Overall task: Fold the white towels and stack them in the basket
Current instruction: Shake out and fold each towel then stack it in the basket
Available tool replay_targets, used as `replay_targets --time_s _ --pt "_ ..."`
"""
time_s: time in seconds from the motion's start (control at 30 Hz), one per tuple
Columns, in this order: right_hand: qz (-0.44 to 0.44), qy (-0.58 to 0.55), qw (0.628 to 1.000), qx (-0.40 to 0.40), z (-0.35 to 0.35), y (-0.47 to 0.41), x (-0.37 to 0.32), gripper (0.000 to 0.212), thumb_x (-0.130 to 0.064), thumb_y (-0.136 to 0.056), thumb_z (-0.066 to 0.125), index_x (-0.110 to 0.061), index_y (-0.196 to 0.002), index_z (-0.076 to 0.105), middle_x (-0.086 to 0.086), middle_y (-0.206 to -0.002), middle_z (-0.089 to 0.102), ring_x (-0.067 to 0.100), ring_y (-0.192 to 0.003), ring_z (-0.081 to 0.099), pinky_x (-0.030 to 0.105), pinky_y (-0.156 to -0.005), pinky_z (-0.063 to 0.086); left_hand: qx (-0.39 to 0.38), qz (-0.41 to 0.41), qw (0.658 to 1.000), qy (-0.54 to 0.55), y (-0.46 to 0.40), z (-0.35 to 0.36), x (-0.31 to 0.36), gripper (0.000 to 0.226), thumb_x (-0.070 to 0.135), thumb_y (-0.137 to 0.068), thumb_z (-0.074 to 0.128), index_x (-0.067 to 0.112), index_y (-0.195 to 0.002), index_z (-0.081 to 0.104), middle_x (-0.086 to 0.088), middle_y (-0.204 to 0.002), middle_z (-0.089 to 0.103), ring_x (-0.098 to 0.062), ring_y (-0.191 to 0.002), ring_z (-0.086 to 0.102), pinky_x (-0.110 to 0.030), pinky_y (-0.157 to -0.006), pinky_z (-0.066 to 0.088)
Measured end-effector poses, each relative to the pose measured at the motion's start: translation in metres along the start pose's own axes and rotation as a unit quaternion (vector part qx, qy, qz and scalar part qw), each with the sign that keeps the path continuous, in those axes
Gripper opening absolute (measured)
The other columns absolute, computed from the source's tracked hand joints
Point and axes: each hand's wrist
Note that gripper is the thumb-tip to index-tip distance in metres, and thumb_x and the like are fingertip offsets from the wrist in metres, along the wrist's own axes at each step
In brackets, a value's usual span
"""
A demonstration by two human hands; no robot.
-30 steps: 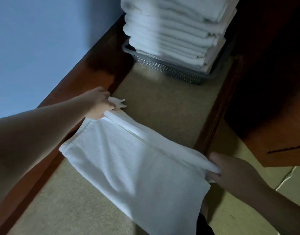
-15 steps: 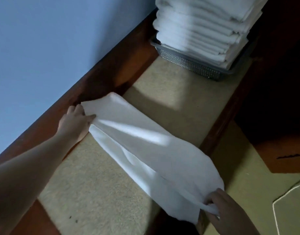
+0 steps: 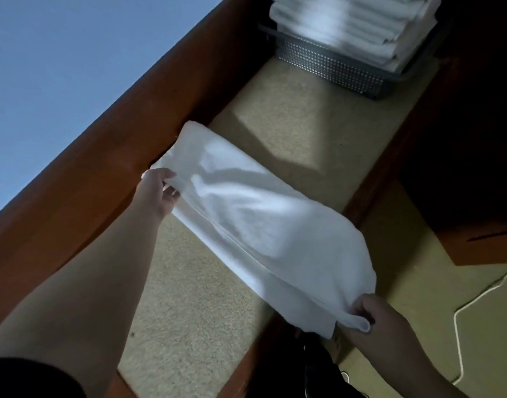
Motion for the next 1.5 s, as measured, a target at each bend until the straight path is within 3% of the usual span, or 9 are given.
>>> replay_targets --time_s 0.13,0.23,0.37,0.5,0.7,0.83,1.0,1.17,1.5 --pt "-0.182 0.030 0.976 0.117 0.010 0.017 0.005 0.049 -0.012 -0.076 0.089 -0.037 -0.068 0.048 -0.012 -0.078 0.052 0.003 -0.079 0.053 0.018 -0.065 0.040 0.085 0.032 0.996 -0.014 -0.007 -0.004 0.001 0.030 0.010 -0.093 0.069 0.012 -0.122 0.059 -0.014 -0.141 0.064 -0.031 -0.125 0.066 -0.032 -0.093 0.059" --pt "-0.265 0.107 0.947 0.146 0.015 0.019 0.030 0.034 -0.027 -0.076 0.077 -0.032 -0.071 0.043 -0.020 -0.081 0.037 0.003 -0.078 0.037 0.019 -0.067 0.032 0.117 0.034 0.992 -0.024 -0.007 -0.016 -0.004 0.034 0.014 -0.093 0.066 0.012 -0.126 0.066 -0.009 -0.135 0.068 -0.023 -0.123 0.067 -0.029 -0.092 0.058" --pt "-0.266 0.171 0.937 0.149 0.022 0.013 0.064 0.012 -0.029 -0.075 0.060 -0.038 -0.080 0.054 -0.016 -0.087 0.043 0.005 -0.081 0.029 0.026 -0.068 0.030 0.092 0.000 0.996 0.001 -0.010 -0.024 -0.004 0.020 -0.005 -0.073 0.077 0.008 -0.083 0.065 -0.005 -0.083 0.073 -0.024 -0.095 0.073 -0.034 -0.075 0.062" --pt "-0.283 0.218 0.922 0.147 0.033 0.017 0.073 0.005 -0.026 -0.076 0.061 -0.026 -0.076 0.066 -0.011 -0.084 0.047 0.012 -0.078 0.040 0.030 -0.068 0.035 0.098 -0.017 0.995 -0.022 -0.023 -0.017 0.007 0.060 0.007 -0.069 0.095 0.008 -0.119 0.063 -0.010 -0.106 0.073 -0.027 -0.096 0.074 -0.042 -0.069 0.065" --pt "-0.323 0.237 0.899 0.177 0.033 0.019 0.078 0.010 -0.021 -0.082 0.060 -0.024 -0.080 0.069 -0.003 -0.076 0.048 0.019 -0.074 0.041 0.030 -0.067 0.029 0.199 0.011 0.978 -0.067 -0.025 -0.003 0.019 0.049 0.025 -0.077 0.089 0.021 -0.088 0.042 -0.001 -0.090 0.065 -0.017 -0.080 0.067 -0.034 -0.070 0.062" --pt "-0.339 0.268 0.887 0.160 0.038 0.025 0.080 0.015 -0.021 -0.087 0.059 -0.022 -0.079 0.072 -0.002 -0.077 0.048 0.021 -0.073 0.044 0.032 -0.067 0.031 0.155 -0.010 0.986 -0.051 -0.036 -0.012 0.010 0.049 0.021 -0.081 0.088 0.016 -0.108 0.048 -0.003 -0.100 0.067 -0.019 -0.088 0.069 -0.041 -0.067 0.063" --pt "-0.331 0.292 0.894 0.081 0.047 0.020 0.089 0.016 -0.030 -0.076 0.067 -0.032 -0.089 0.059 -0.006 -0.086 0.047 0.018 -0.082 0.045 0.033 -0.070 0.038 0.116 -0.006 0.991 -0.062 -0.041 -0.020 -0.009 0.071 0.024 -0.067 0.091 0.016 -0.129 0.059 -0.002 -0.111 0.071 -0.016 -0.092 0.070 -0.039 -0.070 0.064" --pt "-0.274 0.235 0.931 0.059 0.028 0.010 0.055 0.023 -0.056 -0.084 0.075 -0.034 -0.089 0.070 -0.015 -0.090 0.054 0.010 -0.089 0.053 0.033 -0.074 0.045 0.045 -0.016 0.991 -0.128 -0.001 -0.018 -0.025 0.040 0.028 -0.073 0.089 0.015 -0.102 0.065 -0.002 -0.094 0.069 -0.014 -0.081 0.064 -0.024 -0.060 0.055" --pt "-0.017 0.088 0.994 0.064 -0.040 -0.091 0.002 0.039 -0.033 -0.096 0.071 -0.029 -0.129 0.050 -0.006 -0.123 0.042 0.017 -0.109 0.052 0.037 -0.084 0.048 -0.015 -0.086 0.954 -0.285 0.139 0.017 -0.153 0.034 0.027 -0.088 0.082 -0.001 -0.101 0.068 -0.007 -0.073 0.056 -0.021 -0.060 0.053 -0.024 -0.050 0.043"
Point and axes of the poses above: each hand's wrist, its own y-axis away from the middle knuckle, its own z-axis out of the palm, x = y × z
